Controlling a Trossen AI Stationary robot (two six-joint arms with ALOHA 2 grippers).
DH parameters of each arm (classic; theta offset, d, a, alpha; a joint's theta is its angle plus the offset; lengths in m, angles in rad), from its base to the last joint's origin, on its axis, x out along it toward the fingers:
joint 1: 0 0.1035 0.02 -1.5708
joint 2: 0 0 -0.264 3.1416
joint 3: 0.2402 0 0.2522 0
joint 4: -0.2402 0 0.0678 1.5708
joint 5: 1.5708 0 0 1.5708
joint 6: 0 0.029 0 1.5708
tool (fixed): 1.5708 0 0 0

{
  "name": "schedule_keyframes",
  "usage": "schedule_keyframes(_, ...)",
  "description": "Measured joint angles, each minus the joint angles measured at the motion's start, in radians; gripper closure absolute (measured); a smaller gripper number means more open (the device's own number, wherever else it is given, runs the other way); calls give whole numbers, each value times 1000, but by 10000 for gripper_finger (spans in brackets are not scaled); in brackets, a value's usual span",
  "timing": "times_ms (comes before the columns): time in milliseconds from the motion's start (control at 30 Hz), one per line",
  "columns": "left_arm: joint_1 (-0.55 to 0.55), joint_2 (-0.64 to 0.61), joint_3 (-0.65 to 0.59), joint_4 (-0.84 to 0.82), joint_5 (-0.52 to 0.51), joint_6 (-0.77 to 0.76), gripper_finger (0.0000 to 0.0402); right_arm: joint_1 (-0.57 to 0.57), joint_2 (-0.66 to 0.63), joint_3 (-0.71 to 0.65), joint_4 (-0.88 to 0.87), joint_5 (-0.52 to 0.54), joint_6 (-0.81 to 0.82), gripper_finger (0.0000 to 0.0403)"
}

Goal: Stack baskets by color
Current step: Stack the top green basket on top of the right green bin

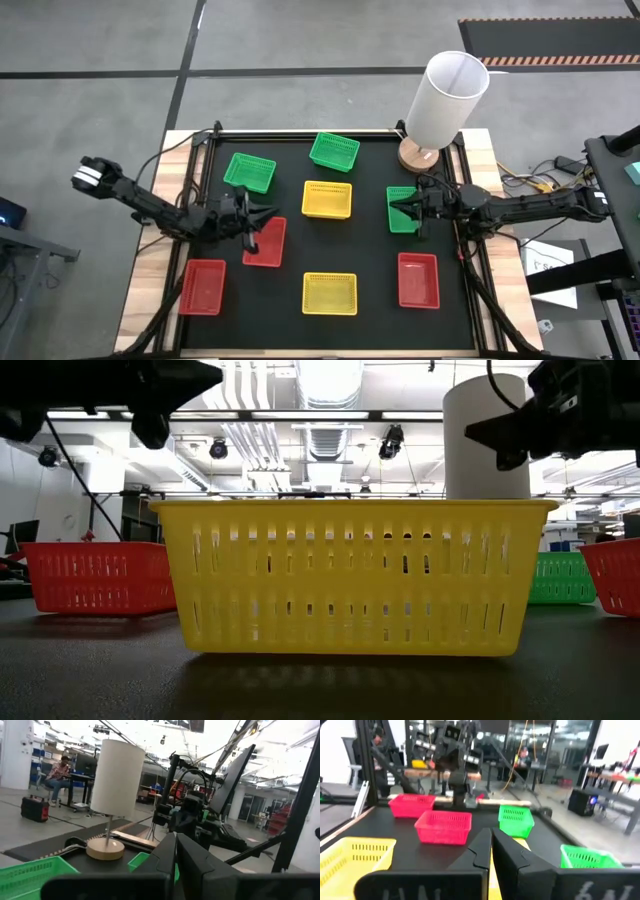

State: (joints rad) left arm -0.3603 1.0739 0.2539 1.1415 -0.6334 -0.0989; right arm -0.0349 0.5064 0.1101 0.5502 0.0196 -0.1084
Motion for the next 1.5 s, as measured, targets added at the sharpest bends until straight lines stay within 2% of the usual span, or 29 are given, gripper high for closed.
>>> schedule_keyframes(133,0,36,59,-28,-2,-26,402,0,0,28,47,3,-50,394)
schedule_keyframes(333,0,90,161,-197,-31,-89,402,0,17,36,30,-19,52,394)
schedule_keyframes(433,0,103,235,-389,-32,-180,402,2,35,36,30,-21,110,394)
schedule_keyframes(600,0,123,377,-852,-32,-336,402,6,82,38,30,-21,136,394)
schedule_keyframes(700,0,147,431,-1012,-32,-383,402,6,116,48,31,-21,136,394)
schedule_keyframes(933,3,152,431,-1018,-35,-359,402,38,212,63,32,-20,134,394)
schedule_keyframes(1033,7,144,428,-1017,-63,-342,402,60,262,78,33,35,135,394)
schedule_keyframes(1133,10,142,428,-986,-95,-258,402,75,321,111,31,109,123,394)
schedule_keyframes(1233,22,141,428,-923,-108,-143,402,76,384,170,1,134,109,394)
schedule_keyframes(1367,52,138,428,-846,-109,36,402,72,465,306,-190,163,68,394)
schedule_keyframes(1500,96,126,427,-836,-109,169,402,63,542,464,-420,223,15,394)
